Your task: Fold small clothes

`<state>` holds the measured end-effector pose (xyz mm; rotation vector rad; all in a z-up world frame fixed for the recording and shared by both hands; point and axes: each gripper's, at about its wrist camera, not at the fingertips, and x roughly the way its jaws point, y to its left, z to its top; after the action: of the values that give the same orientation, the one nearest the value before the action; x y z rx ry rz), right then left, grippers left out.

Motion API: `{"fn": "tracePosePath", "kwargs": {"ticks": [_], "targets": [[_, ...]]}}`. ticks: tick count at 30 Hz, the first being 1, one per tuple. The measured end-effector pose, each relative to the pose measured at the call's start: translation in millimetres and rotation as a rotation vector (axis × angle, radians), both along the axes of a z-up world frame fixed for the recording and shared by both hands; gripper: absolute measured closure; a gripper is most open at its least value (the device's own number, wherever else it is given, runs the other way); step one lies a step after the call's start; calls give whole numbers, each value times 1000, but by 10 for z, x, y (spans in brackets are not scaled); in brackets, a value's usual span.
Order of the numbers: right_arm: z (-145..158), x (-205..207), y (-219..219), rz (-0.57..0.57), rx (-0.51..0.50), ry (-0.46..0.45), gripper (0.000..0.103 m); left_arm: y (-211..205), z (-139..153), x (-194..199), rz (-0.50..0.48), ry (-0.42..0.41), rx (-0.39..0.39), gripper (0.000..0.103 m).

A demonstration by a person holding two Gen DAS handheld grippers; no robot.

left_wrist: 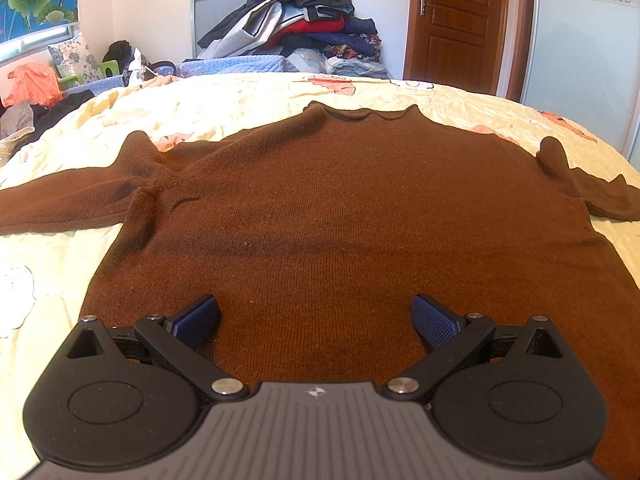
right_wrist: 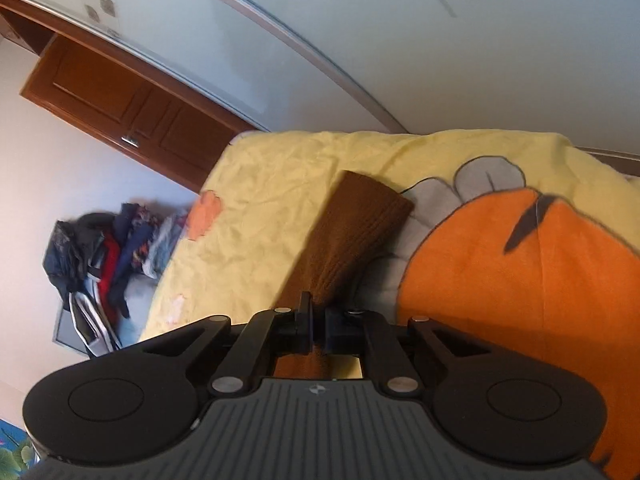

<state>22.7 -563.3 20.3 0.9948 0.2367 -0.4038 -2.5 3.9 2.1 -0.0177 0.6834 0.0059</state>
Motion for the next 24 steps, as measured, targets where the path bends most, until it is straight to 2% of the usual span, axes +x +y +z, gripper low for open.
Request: {"fn": "tracePosePath", "kwargs": {"ticks": [3, 6, 9, 10, 12, 13, 14, 16, 19, 21, 24], "targets": [[359, 49, 694, 151, -162, -58, 90, 27, -5, 3, 0, -3, -10, 0], [659, 220, 1710, 386, -305, -142, 90, 36, -8, 4, -1, -5, -18, 0], [742, 483, 2867, 611, -455, -183, 90, 40, -20, 24, -3, -5, -16, 0], [697, 559, 3249, 676, -503, -180, 86, 35, -19, 24, -3, -5, -15, 0], [524, 744, 3969, 848, -578, -112, 62, 29, -21, 26, -7, -4, -11, 0], [418, 803, 4263, 939, -603, -62, 26, 27, -21, 22, -9, -4, -10, 0], [317, 764, 4488, 982, -634, -39, 21, 28, -18, 19, -14, -3, -11, 0], [181, 584, 4670, 984, -650, -43, 29, 47, -15, 7, -27, -2, -13, 0], [37, 345, 4490, 926, -625, -30, 29, 113, 27, -36, -58, -1, -40, 0], [-60, 208, 4251, 865, -671, 1, 29, 222, 137, -29, -95, -9, -130, 0], [-183, 0, 3988, 787, -723, 29, 25, 405, 354, 223, -100, -16, -342, 0]]}}
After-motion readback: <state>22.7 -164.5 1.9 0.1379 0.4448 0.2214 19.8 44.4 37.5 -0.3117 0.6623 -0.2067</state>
